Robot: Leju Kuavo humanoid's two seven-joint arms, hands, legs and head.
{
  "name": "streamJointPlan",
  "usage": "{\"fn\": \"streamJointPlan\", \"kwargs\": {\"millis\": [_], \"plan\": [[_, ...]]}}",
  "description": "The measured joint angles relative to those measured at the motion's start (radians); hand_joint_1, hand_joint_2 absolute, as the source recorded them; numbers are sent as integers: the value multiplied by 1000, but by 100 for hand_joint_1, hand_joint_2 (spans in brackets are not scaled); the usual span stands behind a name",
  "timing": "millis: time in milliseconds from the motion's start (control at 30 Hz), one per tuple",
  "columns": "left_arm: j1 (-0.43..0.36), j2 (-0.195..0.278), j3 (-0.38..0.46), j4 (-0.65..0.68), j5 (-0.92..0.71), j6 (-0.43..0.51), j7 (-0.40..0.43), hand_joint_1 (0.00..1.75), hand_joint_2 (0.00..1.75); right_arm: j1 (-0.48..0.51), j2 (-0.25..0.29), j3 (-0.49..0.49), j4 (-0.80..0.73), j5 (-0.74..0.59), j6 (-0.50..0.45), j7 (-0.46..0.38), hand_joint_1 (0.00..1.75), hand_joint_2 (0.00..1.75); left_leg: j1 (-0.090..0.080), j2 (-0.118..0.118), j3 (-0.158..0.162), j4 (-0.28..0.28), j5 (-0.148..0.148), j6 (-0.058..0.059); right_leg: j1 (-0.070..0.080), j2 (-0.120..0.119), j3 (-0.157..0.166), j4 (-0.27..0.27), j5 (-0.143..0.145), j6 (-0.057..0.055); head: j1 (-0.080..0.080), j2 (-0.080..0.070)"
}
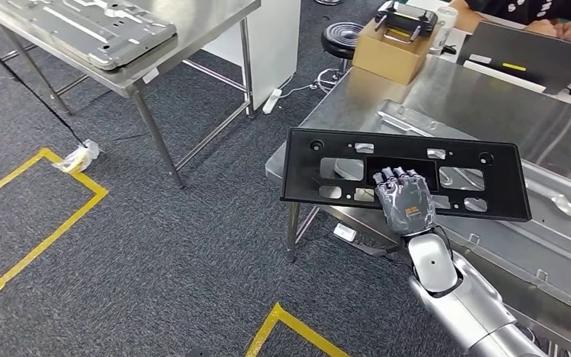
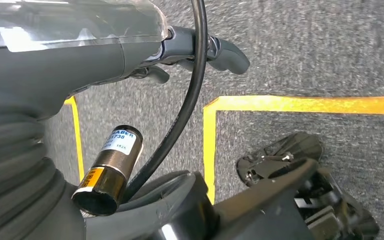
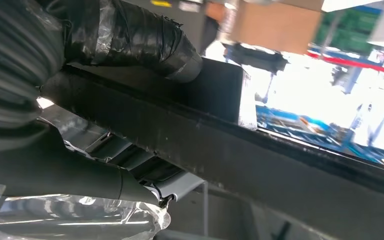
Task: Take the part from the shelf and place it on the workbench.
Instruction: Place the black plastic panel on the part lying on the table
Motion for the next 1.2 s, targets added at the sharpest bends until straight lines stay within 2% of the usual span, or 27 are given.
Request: {"fn": "streamJointPlan", "kwargs": {"millis": [67, 100, 133, 200, 233, 267, 333, 367, 400, 433, 467, 500, 567, 600, 633, 700, 733, 767, 833, 900, 933, 967, 1000, 1067, 1100, 1133, 1200], "plan": [[0, 0, 0, 0, -2, 0, 1, 0, 175, 2, 1, -10, -2, 0, -3, -1, 162, 175, -4, 24, 3, 11, -13, -12, 7, -47, 67, -126, 44, -3, 0, 0], [0, 1, 0, 0, -2, 0, 2, 0, 175, 3, 1, -13, -3, 0, -5, -2, 162, 175, -8, 34, 4, 16, -18, -18, 11, -61, 83, -159, 50, -9, -2, 0], [1, 1, 0, 0, -3, 0, 2, 0, 175, 6, 1, -16, -4, 0, -6, -2, 162, 175, -11, 44, 7, 18, -23, -24, 15, -63, 87, -168, 46, -16, -3, 0], [1, 2, 1, 0, -3, 0, 3, 0, 175, 15, 1, -20, -5, 0, -8, -2, 162, 175, -11, 59, 12, 18, -30, -34, 15, -35, 83, -167, 46, -31, -5, 0], [0, 2, 1, 0, -3, 0, 4, 0, 175, 18, 1, -22, -5, 0, -8, -2, 162, 175, -7, 45, 11, 26, -39, -39, 13, -23, 83, -168, 47, -37, -5, 0], [0, 2, 1, 0, -3, 0, 4, 0, 175, 21, 1, -24, -6, 0, -8, -3, 162, 175, -4, 20, 2, 52, -59, -43, 11, -11, 84, -169, 48, -44, -5, 0], [3, 2, 1, 0, -3, 0, 3, 0, 175, 23, 3, -26, -8, 0, -9, -3, 162, 175, 0, -37, -47, 161, -120, -47, 10, 13, 85, -170, 48, -54, -7, 0], [5, 2, 1, 0, -3, 0, 3, 0, 175, 25, 4, -26, -8, 0, -9, -3, 162, 175, 0, -49, -81, 231, -149, -47, 12, 26, 85, -170, 49, -57, -8, 0], [6, 3, 2, 0, -3, 0, 2, 0, 175, 28, 5, -26, -8, 0, -9, -3, 162, 175, -1, -52, -110, 285, -164, -46, 14, 41, 85, -169, 49, -58, -8, 0], [7, 3, 2, 0, -3, 0, 2, 0, 175, 31, 5, -26, -7, 0, -9, -4, 162, 175, -2, -54, -126, 311, -161, -43, 16, 56, 85, -168, 49, -58, -8, 0], [6, 4, 2, 0, -3, 0, 2, 0, 175, 33, 5, -26, -7, 0, -9, -4, 162, 175, -4, -57, -123, 295, -137, -37, 19, 72, 86, -168, 49, -58, -8, 0], [5, 4, 3, 0, -3, 0, 2, 0, 175, 35, 5, -26, -8, 0, -9, -4, 162, 175, -6, -65, -103, 244, -98, -29, 21, 88, 88, -167, 49, -58, -8, 0], [7, 7, 4, 0, -3, 0, 3, 0, 175, 35, 8, -26, -8, 0, -10, -4, 162, 175, -9, -115, -48, 110, -31, -6, 21, 119, 89, -166, 50, -57, -6, 0], [9, 9, 5, 0, -3, 0, 4, 0, 175, 36, 10, -26, -8, 0, -10, -4, 162, 175, -10, -138, -27, 63, -16, 0, 19, 132, 86, -166, 51, -54, -7, 0], [11, 10, 5, 0, -3, 0, 4, 0, 175, 36, 11, -27, -8, 0, -11, -5, 162, 175, -11, -152, -17, 40, -14, 3, 14, 144, 81, -166, 54, -49, -8, 0], [9, 10, 7, 0, -3, 0, 4, 0, 175, 41, 11, -32, -8, 0, -12, -6, 162, 175, -13, -136, -8, 21, -12, 2, 8, 163, 74, -171, 62, -35, -12, 0], [9, 10, 7, 0, -3, 0, 4, 0, 175, 44, 10, -35, -8, 0, -12, -8, 162, 175, -11, -123, -4, 11, -6, 4, 9, 151, 71, -170, 61, -29, -12, 0], [8, 10, 7, 0, -4, 0, 3, 0, 175, 45, 9, -39, -8, 0, -13, -10, 162, 175, -8, -110, 2, 0, -1, 7, 12, 124, 65, -158, 51, -24, -11, 0], [9, 11, 8, 0, -4, 0, 3, 0, 175, 46, 9, -43, -9, 0, -15, -14, 162, 175, -5, -83, 9, -14, 6, 10, 14, 55, 27, -76, 0, -17, -8, 0], [13, 10, 8, 0, -5, 0, 3, 0, 175, 49, 11, -44, -9, 0, -15, -16, 162, 175, -5, -61, 8, -13, 4, 9, 7, 27, -30, 45, -53, -7, -7, 0], [15, 10, 9, 0, -6, 0, 3, 0, 175, 53, 12, -44, -9, 0, -14, -13, 162, 175, -4, -51, 8, -11, 2, 7, 2, 22, -44, 77, -59, -1, -7, 0], [16, 9, 9, 0, -6, 0, 4, 0, 175, 56, 13, -45, -9, 0, -13, -6, 162, 175, -3, -43, 8, -7, -1, 4, -3, 19, -40, 74, -47, 4, -7, 0], [16, 8, 10, 0, -7, 0, 4, 0, 175, 57, 13, -45, -9, 0, -13, 3, 162, 175, -1, -36, 8, -3, -5, -1, -8, 15, -15, 31, -18, 9, -7, 0], [13, 7, 12, 0, -7, 0, 6, 0, 175, 55, 13, -45, -9, 0, -13, 21, 162, 175, 1, -25, 6, 11, -17, -12, -10, 7, 57, -98, 31, 13, -6, 0], [12, 7, 14, 0, -7, 1, 7, 0, 175, 53, 13, -45, -8, 0, -14, 26, 162, 175, 0, -22, 5, 17, -22, -19, -8, 5, 81, -142, 41, 9, -7, 0], [11, 7, 16, 0, -7, 2, 9, 0, 175, 53, 14, -45, -8, 0, -14, 28, 162, 175, -1, -21, 3, 22, -27, -24, -7, 5, 92, -163, 40, 3, -7, 0], [11, 7, 19, 0, -7, 4, 15, 0, 175, 54, 14, -45, -6, 0, -15, 29, 162, 175, -4, -21, 2, 24, -32, -16, -5, 8, 94, -165, 36, -8, -8, 0]]}}
